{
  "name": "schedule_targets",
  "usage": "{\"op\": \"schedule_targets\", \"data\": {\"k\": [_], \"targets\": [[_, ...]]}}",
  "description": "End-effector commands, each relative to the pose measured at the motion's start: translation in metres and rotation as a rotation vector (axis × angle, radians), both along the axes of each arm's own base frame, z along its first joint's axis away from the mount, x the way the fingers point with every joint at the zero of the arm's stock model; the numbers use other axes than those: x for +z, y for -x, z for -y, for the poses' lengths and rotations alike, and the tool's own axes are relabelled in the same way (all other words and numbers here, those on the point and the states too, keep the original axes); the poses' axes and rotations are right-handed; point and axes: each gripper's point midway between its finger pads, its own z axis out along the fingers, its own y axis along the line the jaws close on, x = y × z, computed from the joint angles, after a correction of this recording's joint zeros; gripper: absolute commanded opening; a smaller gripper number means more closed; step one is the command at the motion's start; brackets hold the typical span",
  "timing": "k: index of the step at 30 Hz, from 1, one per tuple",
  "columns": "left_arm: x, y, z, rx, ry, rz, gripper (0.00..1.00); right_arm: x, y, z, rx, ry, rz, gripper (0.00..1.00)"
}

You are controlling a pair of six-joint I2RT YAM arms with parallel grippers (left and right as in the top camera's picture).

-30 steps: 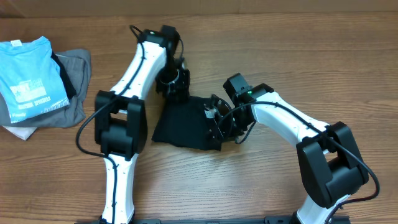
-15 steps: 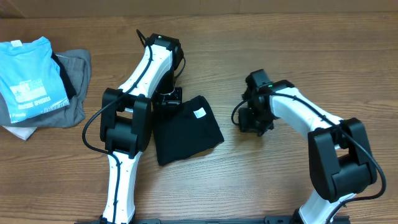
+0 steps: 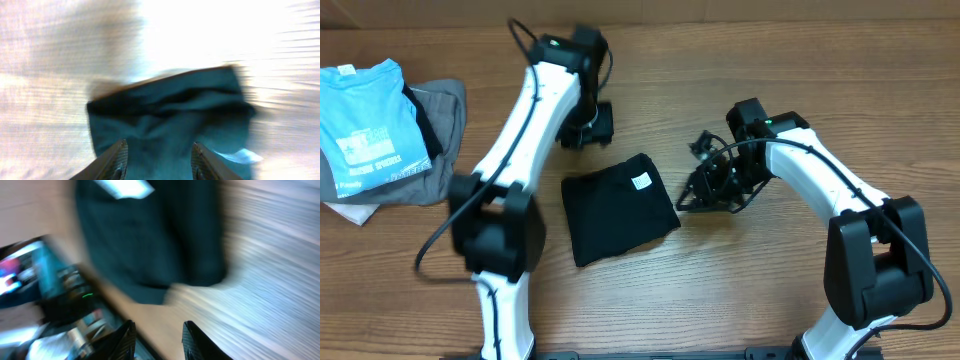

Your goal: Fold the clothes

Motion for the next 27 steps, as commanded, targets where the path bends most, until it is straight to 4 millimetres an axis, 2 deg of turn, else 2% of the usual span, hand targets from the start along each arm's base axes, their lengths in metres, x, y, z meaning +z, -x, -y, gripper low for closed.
{"op": "schedule_targets", "data": {"k": [1,3,7,11,14,17,21,27], "targets": [[0.037,0.007,0.037,-0.198,0.177,0.080,0.45,0.040,0.011,-0.035,0.084,-0.247,0.048,0.34],[0.032,0.019,0.049,-0.319,0.217,0.058,0.43,0.035,0.017,-0.043,0.099,-0.246,0.040,0.34],[0.010,0.038,0.054,-0.452,0.210,-0.004,0.42,0.022,0.030,-0.059,0.134,-0.243,0.021,0.35],[-0.015,0.055,0.052,-0.534,0.203,-0.062,0.41,0.006,0.035,-0.071,0.137,-0.238,0.004,0.35],[-0.037,0.066,0.048,-0.538,0.199,-0.109,0.40,-0.007,0.029,-0.078,0.113,-0.233,-0.005,0.34],[-0.057,0.070,0.046,-0.535,0.198,-0.123,0.40,-0.031,0.019,-0.074,0.055,-0.136,-0.021,0.34],[-0.082,0.067,0.049,-0.527,0.209,-0.091,0.46,-0.070,0.007,-0.056,-0.038,0.073,-0.035,0.33],[-0.115,0.053,0.054,-0.447,0.214,-0.009,0.49,-0.097,0.004,-0.046,-0.128,0.190,-0.108,0.34]]}}
